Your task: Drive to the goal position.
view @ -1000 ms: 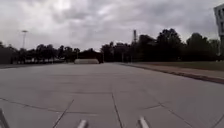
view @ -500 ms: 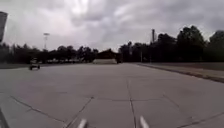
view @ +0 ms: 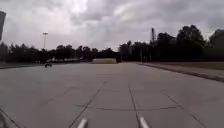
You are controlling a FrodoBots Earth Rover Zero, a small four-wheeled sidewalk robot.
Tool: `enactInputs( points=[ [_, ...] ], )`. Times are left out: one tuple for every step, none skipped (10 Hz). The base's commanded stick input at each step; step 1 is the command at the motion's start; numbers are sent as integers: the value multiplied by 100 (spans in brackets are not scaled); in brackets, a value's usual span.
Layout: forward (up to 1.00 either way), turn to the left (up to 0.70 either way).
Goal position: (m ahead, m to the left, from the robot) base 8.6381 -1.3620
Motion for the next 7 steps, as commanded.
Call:
enactInputs(
  points=[
    [70, 0],
    [70, 0],
    [70, 0],
    [70, 0],
    [70, 0],
    [70, 0],
    [70, 0]
  ],
)
